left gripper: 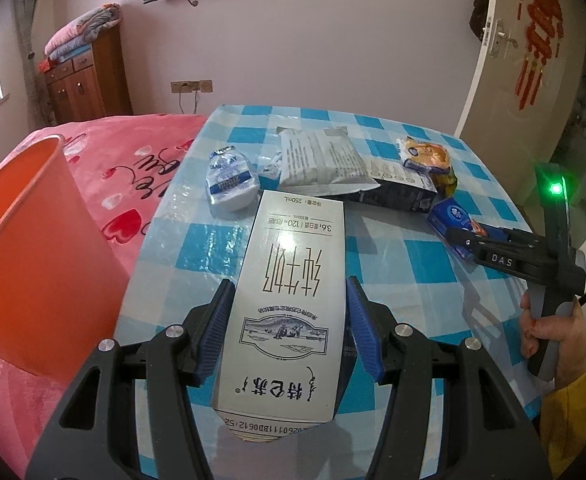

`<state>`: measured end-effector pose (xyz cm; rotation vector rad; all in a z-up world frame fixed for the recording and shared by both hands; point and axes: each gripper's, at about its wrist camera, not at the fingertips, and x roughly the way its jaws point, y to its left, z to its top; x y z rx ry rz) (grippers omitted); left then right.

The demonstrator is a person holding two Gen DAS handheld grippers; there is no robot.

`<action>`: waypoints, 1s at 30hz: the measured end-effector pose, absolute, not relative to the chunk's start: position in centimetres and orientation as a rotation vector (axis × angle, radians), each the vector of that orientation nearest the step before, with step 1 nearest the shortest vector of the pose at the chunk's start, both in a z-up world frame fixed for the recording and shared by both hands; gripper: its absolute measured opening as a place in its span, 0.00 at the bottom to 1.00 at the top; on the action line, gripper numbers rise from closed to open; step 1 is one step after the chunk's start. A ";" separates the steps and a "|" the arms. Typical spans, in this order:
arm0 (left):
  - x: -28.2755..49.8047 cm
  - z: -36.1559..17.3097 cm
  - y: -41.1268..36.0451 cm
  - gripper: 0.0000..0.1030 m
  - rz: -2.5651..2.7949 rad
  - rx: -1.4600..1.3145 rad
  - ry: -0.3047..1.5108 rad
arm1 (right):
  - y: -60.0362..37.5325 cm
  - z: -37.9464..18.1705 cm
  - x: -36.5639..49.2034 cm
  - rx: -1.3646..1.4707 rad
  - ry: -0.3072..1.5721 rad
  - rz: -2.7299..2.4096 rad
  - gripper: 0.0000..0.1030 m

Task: Collect trash
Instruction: 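Grasp the blue Vinda tissue pack with the right tool while the left tool holds the carton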

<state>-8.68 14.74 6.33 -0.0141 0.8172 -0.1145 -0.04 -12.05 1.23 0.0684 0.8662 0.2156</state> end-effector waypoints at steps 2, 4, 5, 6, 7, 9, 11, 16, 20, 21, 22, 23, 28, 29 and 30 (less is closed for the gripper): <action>-8.7 6.1 14.9 0.56 -0.128 -0.020 0.816 | -12.0 1.2 -0.2 0.066 0.864 0.205 0.55; -8.7 5.9 15.0 0.56 -0.142 -0.022 0.815 | -12.0 1.2 -0.5 0.067 0.864 0.196 0.53; -8.7 5.8 15.0 0.56 -0.149 -0.024 0.814 | -12.0 1.2 -0.7 0.071 0.865 0.193 0.53; -8.8 5.7 15.0 0.56 -0.156 -0.026 0.814 | -12.0 1.2 -0.8 0.074 0.866 0.189 0.52; -8.7 5.6 15.1 0.56 -0.162 -0.027 0.814 | -12.0 1.2 -1.0 0.076 0.866 0.185 0.52; -8.9 5.4 15.1 0.56 -0.179 -0.029 0.812 | -11.9 1.3 -1.4 0.079 0.864 0.173 0.52; -9.0 5.2 15.0 0.56 -0.190 -0.024 0.809 | -11.7 1.4 -1.9 0.070 0.862 0.159 0.52; -9.1 4.6 14.9 0.56 -0.227 -0.030 0.812 | -11.0 1.7 -3.0 0.064 0.865 0.149 0.52; -9.4 4.3 14.7 0.56 -0.252 -0.024 0.811 | -10.3 2.7 -4.1 0.075 0.852 0.154 0.52; -9.6 4.3 14.6 0.56 -0.259 -0.025 0.808 | -10.3 3.0 -4.2 0.085 0.849 0.158 0.52; -9.6 4.3 14.6 0.56 -0.264 -0.027 0.806 | -10.2 3.2 -4.4 0.095 0.847 0.163 0.52; -9.7 4.4 14.6 0.56 -0.270 -0.031 0.803 | -10.1 3.6 -4.6 0.109 0.843 0.169 0.52; -10.3 5.6 14.9 0.56 -0.287 -0.036 0.764 | -9.5 5.3 -5.4 0.181 0.831 0.214 0.52; -10.5 6.0 15.0 0.56 -0.288 -0.038 0.752 | -9.2 5.7 -5.4 0.196 0.830 0.229 0.52; -10.6 6.4 15.2 0.56 -0.288 -0.039 0.742 | -8.9 6.1 -5.5 0.209 0.827 0.245 0.52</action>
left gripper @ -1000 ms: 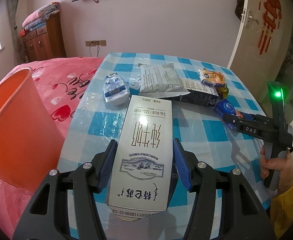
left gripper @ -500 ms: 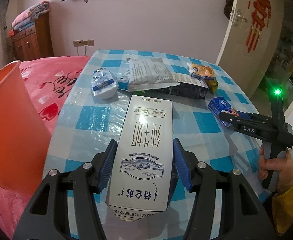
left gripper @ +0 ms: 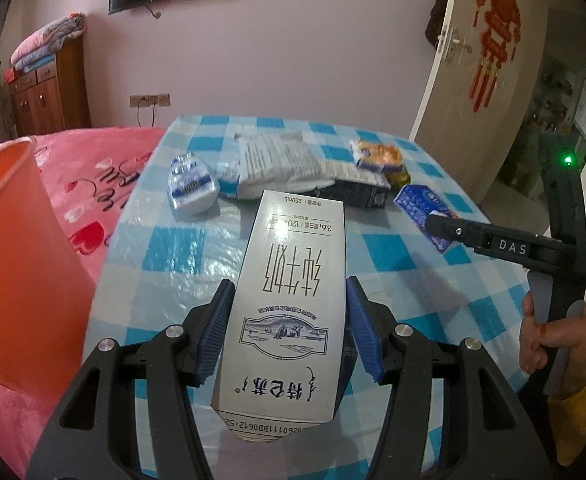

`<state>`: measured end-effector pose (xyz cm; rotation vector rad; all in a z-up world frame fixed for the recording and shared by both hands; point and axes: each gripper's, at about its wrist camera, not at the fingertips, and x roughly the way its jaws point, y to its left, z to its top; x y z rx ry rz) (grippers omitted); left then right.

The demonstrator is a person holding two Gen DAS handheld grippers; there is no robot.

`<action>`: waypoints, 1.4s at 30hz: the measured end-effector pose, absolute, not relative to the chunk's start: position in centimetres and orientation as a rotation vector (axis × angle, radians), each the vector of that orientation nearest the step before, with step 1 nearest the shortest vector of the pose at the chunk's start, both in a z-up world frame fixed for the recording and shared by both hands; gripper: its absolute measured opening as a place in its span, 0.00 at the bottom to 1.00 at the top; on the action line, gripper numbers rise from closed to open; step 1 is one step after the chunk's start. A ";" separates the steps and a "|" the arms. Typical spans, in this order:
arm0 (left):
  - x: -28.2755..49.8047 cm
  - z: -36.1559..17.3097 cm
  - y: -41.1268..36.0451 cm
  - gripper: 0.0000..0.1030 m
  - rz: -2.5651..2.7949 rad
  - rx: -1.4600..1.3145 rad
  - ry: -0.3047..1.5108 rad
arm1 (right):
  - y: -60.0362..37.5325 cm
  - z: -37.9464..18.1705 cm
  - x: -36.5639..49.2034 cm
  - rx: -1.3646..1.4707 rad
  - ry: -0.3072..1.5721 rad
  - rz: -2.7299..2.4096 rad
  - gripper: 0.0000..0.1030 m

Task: Collect trash
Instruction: 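Grasp the blue Vinda tissue pack with the right tool while the left tool holds the carton, then carry the carton and tissue pack over the orange bucket and open both tools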

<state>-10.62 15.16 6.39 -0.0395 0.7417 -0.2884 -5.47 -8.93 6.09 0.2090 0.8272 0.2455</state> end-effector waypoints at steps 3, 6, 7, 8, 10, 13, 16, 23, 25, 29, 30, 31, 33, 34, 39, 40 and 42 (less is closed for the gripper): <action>-11.1 7.9 15.9 0.56 -0.281 -0.047 0.701 | -8.0 7.4 -5.4 0.247 0.818 0.297 0.52; -11.5 9.5 17.0 0.56 -0.269 -0.060 0.658 | -6.4 9.1 -5.3 0.273 0.803 0.362 0.52; -11.6 10.0 17.5 0.56 -0.258 -0.060 0.642 | -6.0 9.6 -5.3 0.275 0.798 0.379 0.52; -11.8 10.7 18.1 0.56 -0.240 -0.061 0.622 | -5.2 10.4 -5.2 0.278 0.791 0.407 0.52; -12.2 11.9 19.5 0.56 -0.208 -0.078 0.590 | -3.2 11.9 -4.9 0.269 0.778 0.465 0.52; -12.8 13.6 22.3 0.56 -0.136 -0.099 0.544 | 0.0 13.8 -4.5 0.242 0.762 0.545 0.52; -13.6 15.0 25.5 0.56 -0.038 -0.119 0.506 | 3.6 15.7 -3.9 0.223 0.748 0.632 0.52; -14.0 15.4 31.8 0.56 0.173 -0.153 0.492 | 12.3 19.1 -3.1 0.147 0.711 0.804 0.52; -13.9 15.1 33.2 0.56 0.213 -0.167 0.498 | 15.1 19.9 -2.8 0.124 0.700 0.848 0.52; -13.3 14.2 35.3 0.56 0.261 -0.200 0.527 | 19.2 20.2 -2.1 0.098 0.695 0.909 0.52; -13.2 14.0 35.3 0.56 0.267 -0.202 0.536 | 20.2 20.2 -2.0 0.085 0.694 0.916 0.52; -13.1 13.7 35.6 0.56 0.274 -0.207 0.545 | 21.2 20.0 -1.9 0.079 0.700 0.927 0.52; -13.2 13.2 36.2 0.56 0.285 -0.223 0.557 | 22.3 19.6 -1.6 0.078 0.716 0.944 0.53; -13.4 13.0 36.4 0.57 0.288 -0.228 0.559 | 23.0 19.3 -1.5 0.064 0.718 0.941 0.56; -13.9 12.5 37.0 0.77 0.318 -0.240 0.566 | 23.5 18.6 -1.4 0.073 0.698 0.926 0.85; -14.0 12.4 37.1 0.82 0.331 -0.239 0.568 | 23.3 18.6 -1.4 0.080 0.695 0.912 0.87; -13.9 12.2 37.3 0.82 0.339 -0.240 0.569 | 22.7 18.3 -1.6 0.092 0.684 0.882 0.89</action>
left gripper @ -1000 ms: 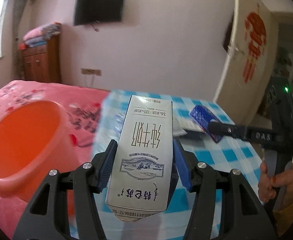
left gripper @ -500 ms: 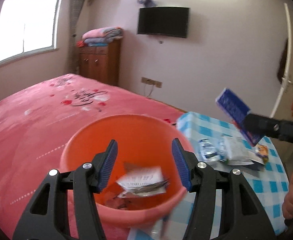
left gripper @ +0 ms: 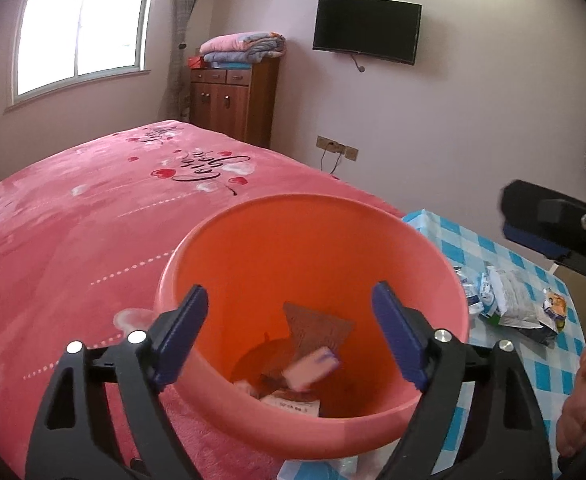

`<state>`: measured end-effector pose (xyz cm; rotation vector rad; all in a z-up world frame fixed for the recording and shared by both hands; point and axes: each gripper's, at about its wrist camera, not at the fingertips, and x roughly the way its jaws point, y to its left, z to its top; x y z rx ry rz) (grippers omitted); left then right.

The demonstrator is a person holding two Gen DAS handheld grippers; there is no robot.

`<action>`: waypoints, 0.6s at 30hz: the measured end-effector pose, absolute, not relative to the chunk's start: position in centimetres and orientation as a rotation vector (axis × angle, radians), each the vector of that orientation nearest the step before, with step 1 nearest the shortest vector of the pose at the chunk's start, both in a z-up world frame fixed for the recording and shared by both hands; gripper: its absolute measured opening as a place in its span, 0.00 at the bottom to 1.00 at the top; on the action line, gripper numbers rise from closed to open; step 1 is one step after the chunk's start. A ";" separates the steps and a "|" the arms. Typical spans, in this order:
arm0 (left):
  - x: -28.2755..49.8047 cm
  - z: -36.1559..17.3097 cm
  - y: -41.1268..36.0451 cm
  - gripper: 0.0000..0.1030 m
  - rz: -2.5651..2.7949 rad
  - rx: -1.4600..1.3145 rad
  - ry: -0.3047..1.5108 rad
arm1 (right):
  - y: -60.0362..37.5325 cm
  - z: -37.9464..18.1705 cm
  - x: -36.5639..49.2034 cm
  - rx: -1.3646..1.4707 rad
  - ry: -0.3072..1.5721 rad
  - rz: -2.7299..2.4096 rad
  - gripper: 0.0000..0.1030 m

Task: Collect trash
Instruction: 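Carry the carton and tissue pack over the orange bucket and open both tools, then move both open tools from the bucket back over the table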

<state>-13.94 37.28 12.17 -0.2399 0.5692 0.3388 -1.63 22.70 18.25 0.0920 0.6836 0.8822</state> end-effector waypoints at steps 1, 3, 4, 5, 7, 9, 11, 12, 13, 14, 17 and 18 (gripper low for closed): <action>-14.0 12.1 37.3 0.83 0.339 -0.242 0.570 | 22.3 18.1 -1.6 0.096 0.679 0.870 0.89; -14.2 12.1 37.3 0.86 0.344 -0.243 0.571 | 21.4 17.8 -1.8 0.099 0.670 0.838 0.90; -14.2 12.1 37.2 0.86 0.343 -0.240 0.569 | 21.0 17.6 -1.8 0.100 0.669 0.823 0.91; -14.3 12.2 37.2 0.87 0.343 -0.236 0.567 | 20.5 17.2 -1.9 0.101 0.669 0.806 0.91; -14.3 12.1 37.2 0.87 0.343 -0.229 0.563 | 19.7 16.4 -1.9 0.104 0.679 0.778 0.91; -14.4 12.1 37.0 0.88 0.343 -0.227 0.560 | 19.2 15.7 -2.0 0.107 0.689 0.756 0.91; -14.4 12.1 36.9 0.88 0.341 -0.228 0.560 | 18.4 15.1 -2.0 0.109 0.694 0.736 0.91; -14.4 12.2 36.8 0.88 0.340 -0.227 0.559 | 18.0 14.9 -2.1 0.109 0.692 0.724 0.91; -14.5 12.2 36.7 0.88 0.339 -0.224 0.557 | 17.7 14.6 -2.3 0.108 0.691 0.715 0.91; -14.5 12.3 36.5 0.88 0.339 -0.220 0.555 | 17.2 14.3 -2.4 0.105 0.687 0.698 0.91; -14.7 12.7 35.9 0.88 0.341 -0.196 0.542 | 15.9 13.8 -2.8 0.106 0.679 0.668 0.91; -14.7 12.8 35.7 0.89 0.342 -0.190 0.538 | 15.5 13.6 -2.9 0.107 0.678 0.659 0.91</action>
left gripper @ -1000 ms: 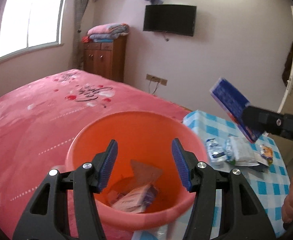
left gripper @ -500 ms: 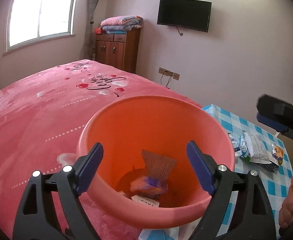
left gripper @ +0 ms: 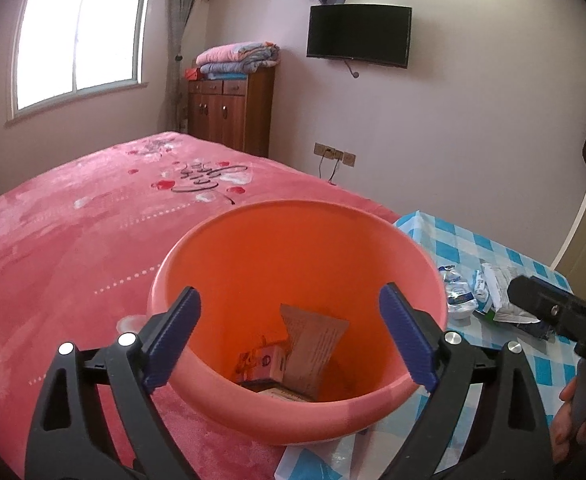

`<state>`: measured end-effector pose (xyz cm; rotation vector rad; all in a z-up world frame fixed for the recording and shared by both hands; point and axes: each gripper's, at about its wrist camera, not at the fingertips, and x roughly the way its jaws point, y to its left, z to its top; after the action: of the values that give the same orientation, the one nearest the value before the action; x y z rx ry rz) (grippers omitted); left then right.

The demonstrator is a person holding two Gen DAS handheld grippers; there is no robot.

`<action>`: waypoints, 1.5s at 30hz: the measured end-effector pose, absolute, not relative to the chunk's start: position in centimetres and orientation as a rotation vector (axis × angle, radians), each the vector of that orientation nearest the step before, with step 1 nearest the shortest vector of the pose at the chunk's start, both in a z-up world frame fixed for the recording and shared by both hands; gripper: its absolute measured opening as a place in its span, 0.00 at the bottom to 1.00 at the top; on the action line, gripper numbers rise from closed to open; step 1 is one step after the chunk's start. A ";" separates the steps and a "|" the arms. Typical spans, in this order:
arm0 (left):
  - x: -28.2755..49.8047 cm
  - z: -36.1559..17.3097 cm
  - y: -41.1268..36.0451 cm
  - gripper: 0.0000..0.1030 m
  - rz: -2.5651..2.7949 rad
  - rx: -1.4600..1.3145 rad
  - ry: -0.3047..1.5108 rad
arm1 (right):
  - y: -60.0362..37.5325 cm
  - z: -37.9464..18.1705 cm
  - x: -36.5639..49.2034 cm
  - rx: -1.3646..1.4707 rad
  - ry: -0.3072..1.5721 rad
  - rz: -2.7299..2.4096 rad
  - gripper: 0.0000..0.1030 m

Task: Collect trash
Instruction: 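Move both open tools from the bucket back over the table, then grasp the white Magicday pouch with the left tool while the right tool approaches the grey packet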

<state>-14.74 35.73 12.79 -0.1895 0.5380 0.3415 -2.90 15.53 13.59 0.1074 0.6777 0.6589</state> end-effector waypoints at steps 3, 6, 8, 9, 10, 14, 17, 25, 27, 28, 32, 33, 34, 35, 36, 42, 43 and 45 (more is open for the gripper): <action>-14.9 13.3 34.8 0.89 0.336 -0.164 0.526 | 14.6 13.2 -3.3 0.108 0.668 0.633 0.91; -15.1 13.8 34.0 0.89 0.327 -0.146 0.512 | 13.5 12.9 -3.7 0.089 0.649 0.596 0.91; -15.1 14.1 33.4 0.89 0.321 -0.139 0.507 | 12.9 12.8 -3.9 0.079 0.639 0.577 0.92; -15.3 14.2 33.2 0.89 0.317 -0.138 0.505 | 12.5 12.8 -4.1 0.073 0.634 0.565 0.92; -15.4 14.3 32.8 0.89 0.311 -0.134 0.502 | 12.3 12.7 -4.1 0.070 0.631 0.559 0.92; -15.6 14.5 31.4 0.89 0.295 -0.103 0.494 | 10.9 12.6 -4.5 0.062 0.620 0.534 0.94; -15.7 14.4 30.3 0.90 0.278 -0.080 0.499 | 10.1 12.3 -4.7 0.046 0.616 0.507 0.94; -15.5 14.3 26.9 0.92 0.229 -0.021 0.517 | 7.3 11.5 -5.0 0.058 0.604 0.473 0.94; -15.3 14.2 26.0 0.92 0.216 -0.002 0.526 | 6.6 11.2 -5.1 0.064 0.605 0.465 0.94; -15.1 14.2 25.6 0.92 0.211 0.004 0.529 | 6.2 11.0 -5.1 0.068 0.606 0.460 0.94; -14.6 13.9 23.6 0.92 0.185 0.031 0.543 | 4.6 10.3 -4.9 0.077 0.609 0.440 0.94; -14.4 13.8 23.3 0.92 0.181 0.037 0.547 | 4.3 10.2 -4.9 0.080 0.609 0.435 0.94; -14.2 13.7 22.8 0.92 0.175 0.044 0.552 | 4.0 10.2 -4.9 0.084 0.609 0.432 0.94; -14.0 13.6 22.3 0.92 0.168 0.052 0.557 | 3.4 10.0 -4.8 0.093 0.609 0.429 0.94; -13.9 13.5 21.9 0.92 0.163 0.059 0.560 | 3.0 9.9 -4.8 0.100 0.610 0.428 0.94; -13.1 12.9 19.6 0.92 0.138 0.094 0.584 | 0.6 9.2 -4.4 0.134 0.613 0.402 0.94; -12.9 12.8 19.4 0.92 0.136 0.097 0.587 | 0.2 9.1 -4.3 0.141 0.613 0.399 0.94; -12.6 12.7 19.0 0.92 0.132 0.104 0.594 | -0.5 8.9 -4.1 0.152 0.615 0.393 0.94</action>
<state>-12.58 19.00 12.67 0.1037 0.5945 0.1316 -4.13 -0.52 8.91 0.1518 0.6148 0.3926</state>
